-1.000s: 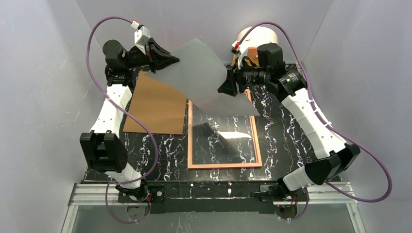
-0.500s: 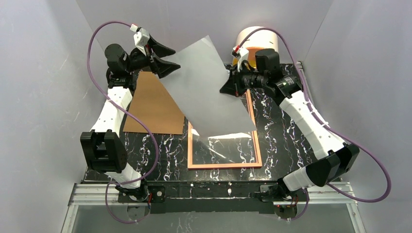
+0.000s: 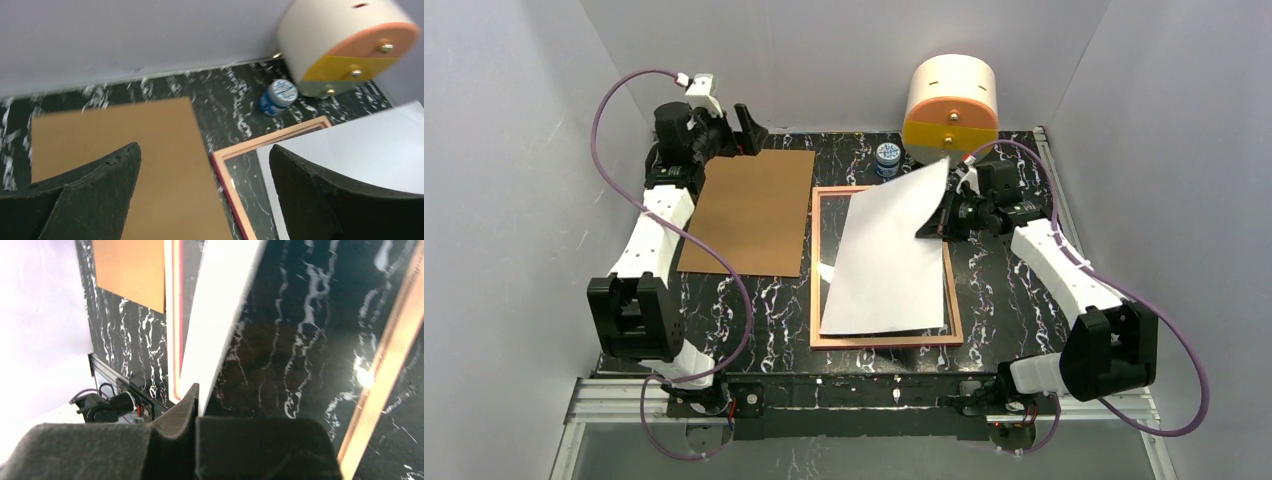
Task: Put the photo into the frame
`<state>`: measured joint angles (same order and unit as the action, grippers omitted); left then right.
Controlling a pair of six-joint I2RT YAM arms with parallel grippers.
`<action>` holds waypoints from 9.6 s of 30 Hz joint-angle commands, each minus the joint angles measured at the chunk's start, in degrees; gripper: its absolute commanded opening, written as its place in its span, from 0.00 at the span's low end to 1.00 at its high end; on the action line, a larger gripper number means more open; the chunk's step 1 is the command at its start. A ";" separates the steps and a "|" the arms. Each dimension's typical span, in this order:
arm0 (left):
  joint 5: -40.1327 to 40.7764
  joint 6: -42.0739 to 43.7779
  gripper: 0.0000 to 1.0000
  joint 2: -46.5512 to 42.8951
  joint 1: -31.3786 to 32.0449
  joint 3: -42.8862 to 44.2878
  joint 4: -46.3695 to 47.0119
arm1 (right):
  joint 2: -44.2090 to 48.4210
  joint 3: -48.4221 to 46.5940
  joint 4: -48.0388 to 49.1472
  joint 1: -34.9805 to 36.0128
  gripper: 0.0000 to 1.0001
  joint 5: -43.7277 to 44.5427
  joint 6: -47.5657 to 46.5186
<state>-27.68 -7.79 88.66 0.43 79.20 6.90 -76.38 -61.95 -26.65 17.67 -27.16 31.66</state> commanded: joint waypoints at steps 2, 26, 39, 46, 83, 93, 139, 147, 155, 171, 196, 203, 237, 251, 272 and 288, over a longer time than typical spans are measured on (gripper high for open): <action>17.02 -4.92 0.98 -2.10 -0.34 1.04 -15.87 | -2.72 2.71 1.09 -4.17 0.01 -5.04 -0.26; -4.84 -23.33 0.78 -6.64 0.06 -25.53 -17.79 | -15.02 3.06 12.89 -7.04 0.01 -5.70 -9.02; -8.32 -25.39 0.66 1.36 3.90 -26.28 -16.44 | -19.95 1.82 15.08 -6.95 0.01 -11.07 -10.85; -7.11 -25.43 0.65 4.67 6.24 -25.38 -16.39 | -20.91 1.93 15.94 -5.71 0.09 -9.86 -9.04; 22.28 -4.63 0.83 18.80 1.33 7.23 -41.40 | -15.48 -12.66 0.74 -1.70 0.80 3.49 2.84; 31.43 -2.85 0.84 25.91 -10.91 12.18 -39.59 | -30.84 -24.14 11.14 17.02 0.72 8.28 24.37; 7.86 -8.09 0.56 27.12 -23.62 -4.95 -39.31 | -57.61 -47.03 12.59 31.79 0.76 13.79 35.27; 13.27 -8.59 0.50 26.23 -23.62 -5.21 -41.37 | -52.02 -47.98 19.36 31.55 0.72 10.77 37.73; 14.07 -12.59 0.47 24.58 -23.58 -5.88 -41.15 | -49.03 -47.99 20.60 31.55 0.69 10.98 36.28; 1.80 -18.95 0.46 10.39 -18.12 -27.66 -33.35 | -38.50 -32.73 13.36 29.05 0.64 18.61 29.69; 0.91 -16.51 0.48 0.86 -15.41 -31.90 -36.15 | -25.95 -4.99 45.91 19.70 0.40 -3.58 28.18; 0.25 -16.94 0.50 0.46 -15.51 -30.50 -36.59 | -27.65 -8.79 42.27 19.68 0.32 -5.76 25.58; -17.97 -44.13 0.89 -5.99 -15.99 -21.49 -21.03 | -26.12 -27.14 28.68 8.81 0.01 -9.99 48.92; -23.87 -68.94 0.41 -10.42 -13.98 -29.99 -3.86 | -25.41 -22.04 33.32 8.84 0.01 -12.33 54.30; -27.13 -88.49 0.00 -3.54 -14.52 -26.04 24.02 | -22.56 -14.18 41.25 7.51 0.01 -9.94 59.03; -29.10 -93.54 0.59 0.00 -14.57 -24.84 32.52 | -20.81 -9.12 52.33 3.61 0.01 -7.68 64.28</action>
<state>-55.09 -99.98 88.92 -13.69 51.96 34.59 -99.50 -71.05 18.44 23.31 -34.22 95.39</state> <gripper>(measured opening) 0.531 0.053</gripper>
